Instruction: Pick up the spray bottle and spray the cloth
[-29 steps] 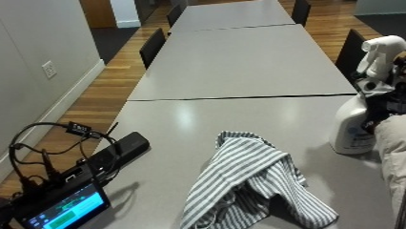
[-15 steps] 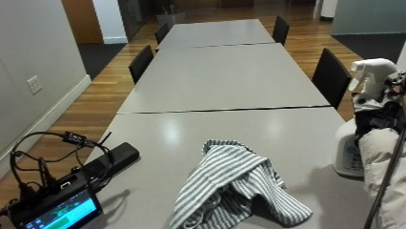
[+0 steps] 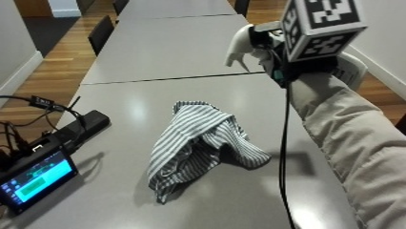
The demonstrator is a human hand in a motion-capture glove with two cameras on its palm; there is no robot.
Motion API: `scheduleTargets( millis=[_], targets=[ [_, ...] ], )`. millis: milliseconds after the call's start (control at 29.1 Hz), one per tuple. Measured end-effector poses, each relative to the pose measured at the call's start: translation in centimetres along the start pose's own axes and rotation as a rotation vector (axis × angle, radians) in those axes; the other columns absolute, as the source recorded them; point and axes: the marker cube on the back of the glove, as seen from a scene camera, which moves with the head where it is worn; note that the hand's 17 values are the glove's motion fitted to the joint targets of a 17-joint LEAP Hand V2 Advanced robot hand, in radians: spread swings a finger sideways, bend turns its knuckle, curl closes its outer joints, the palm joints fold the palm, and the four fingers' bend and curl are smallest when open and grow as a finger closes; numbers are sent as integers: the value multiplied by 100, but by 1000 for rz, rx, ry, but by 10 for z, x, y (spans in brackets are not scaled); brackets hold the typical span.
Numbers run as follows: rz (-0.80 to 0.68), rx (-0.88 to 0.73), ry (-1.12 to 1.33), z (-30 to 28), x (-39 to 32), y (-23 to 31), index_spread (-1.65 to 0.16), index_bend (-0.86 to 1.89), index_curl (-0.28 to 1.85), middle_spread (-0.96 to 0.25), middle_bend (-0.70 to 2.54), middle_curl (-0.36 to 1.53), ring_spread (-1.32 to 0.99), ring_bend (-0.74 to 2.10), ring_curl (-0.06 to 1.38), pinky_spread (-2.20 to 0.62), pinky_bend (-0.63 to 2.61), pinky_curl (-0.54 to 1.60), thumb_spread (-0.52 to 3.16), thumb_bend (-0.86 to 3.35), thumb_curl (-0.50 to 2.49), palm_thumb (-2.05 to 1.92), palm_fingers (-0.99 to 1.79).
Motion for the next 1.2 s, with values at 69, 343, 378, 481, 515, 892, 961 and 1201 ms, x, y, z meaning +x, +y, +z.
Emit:
scheduleTargets(
  millis=[69,343,378,481,515,892,961,1201],
  targets=[
    [-108,29,130,-8,-33,-10,-26,22,57,-11,61,53,-18,64,50,-26,33,44,34,-3,67,113,127],
    [-241,80,448,6,-68,-5,-26,24,60,-12,61,54,-21,61,50,-30,36,45,27,-5,69,107,135],
    [-226,71,436,8,-66,-3,-26,25,60,-12,61,54,-21,62,50,-31,36,45,26,-5,69,106,135],
    [-151,38,365,15,-59,2,-26,25,60,-13,61,54,-22,62,50,-32,37,45,24,-4,70,105,135],
    [-116,26,327,16,-56,3,-26,25,61,-13,62,54,-22,62,50,-32,37,45,24,-4,70,105,135],
    [511,-144,-908,10,-28,12,-26,24,62,-12,63,54,-20,63,51,-31,35,44,24,-1,73,108,125],
    [530,-202,-1100,-1,-34,19,-26,22,62,-12,63,55,-19,63,51,-29,33,44,27,1,74,112,119],
    [311,-491,-1351,-36,-99,59,-27,12,60,-13,53,54,-17,58,52,-27,32,46,49,-3,71,109,91]
  ],
)
